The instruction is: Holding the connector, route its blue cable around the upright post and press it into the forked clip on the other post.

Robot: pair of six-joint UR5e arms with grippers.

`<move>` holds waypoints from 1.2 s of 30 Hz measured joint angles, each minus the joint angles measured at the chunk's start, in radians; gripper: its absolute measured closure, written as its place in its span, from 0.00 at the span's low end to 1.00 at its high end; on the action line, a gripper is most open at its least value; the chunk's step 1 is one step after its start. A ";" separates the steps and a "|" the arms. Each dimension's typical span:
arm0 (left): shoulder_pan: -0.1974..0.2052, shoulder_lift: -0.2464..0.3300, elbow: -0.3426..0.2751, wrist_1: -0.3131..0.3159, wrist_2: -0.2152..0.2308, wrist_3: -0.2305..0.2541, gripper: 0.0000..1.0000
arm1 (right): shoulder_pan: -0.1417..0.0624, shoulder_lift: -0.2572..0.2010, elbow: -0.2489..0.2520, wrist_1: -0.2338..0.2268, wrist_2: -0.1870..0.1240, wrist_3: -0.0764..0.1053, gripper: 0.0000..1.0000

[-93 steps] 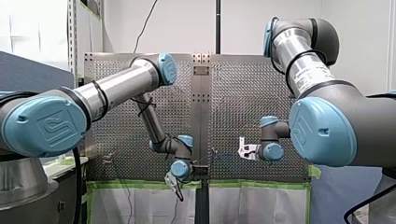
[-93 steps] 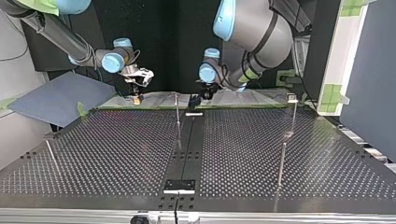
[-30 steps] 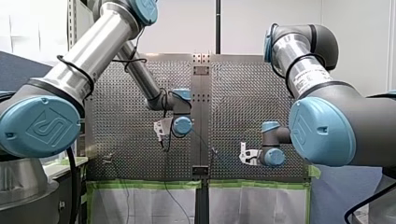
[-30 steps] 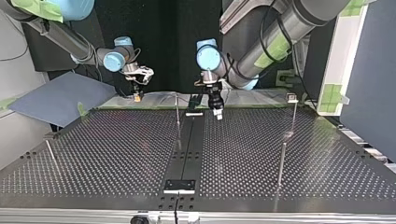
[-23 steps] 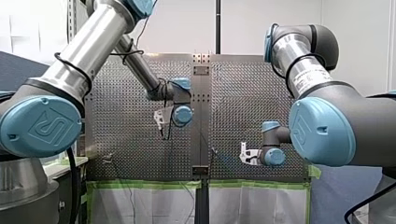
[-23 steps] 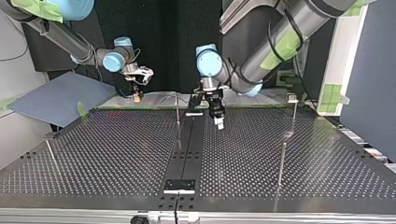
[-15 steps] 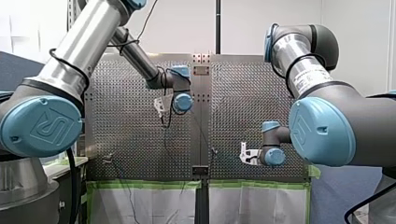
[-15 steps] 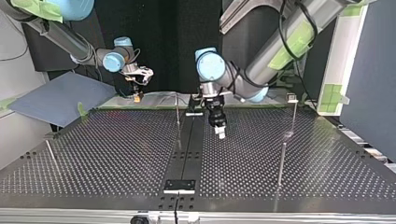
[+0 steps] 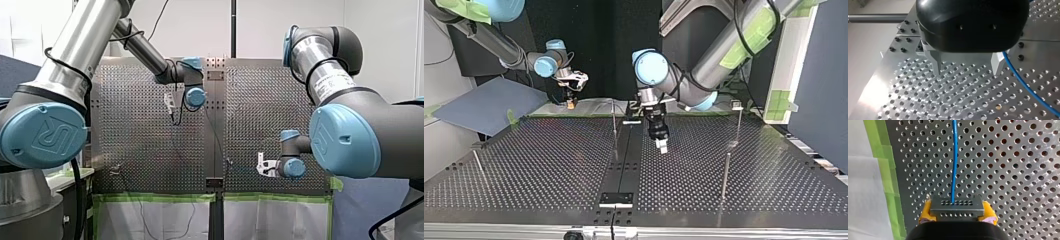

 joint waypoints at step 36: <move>0.043 0.216 0.002 -0.187 -0.027 0.036 0.00 | 0.004 0.000 -0.002 -0.003 -0.002 0.000 1.00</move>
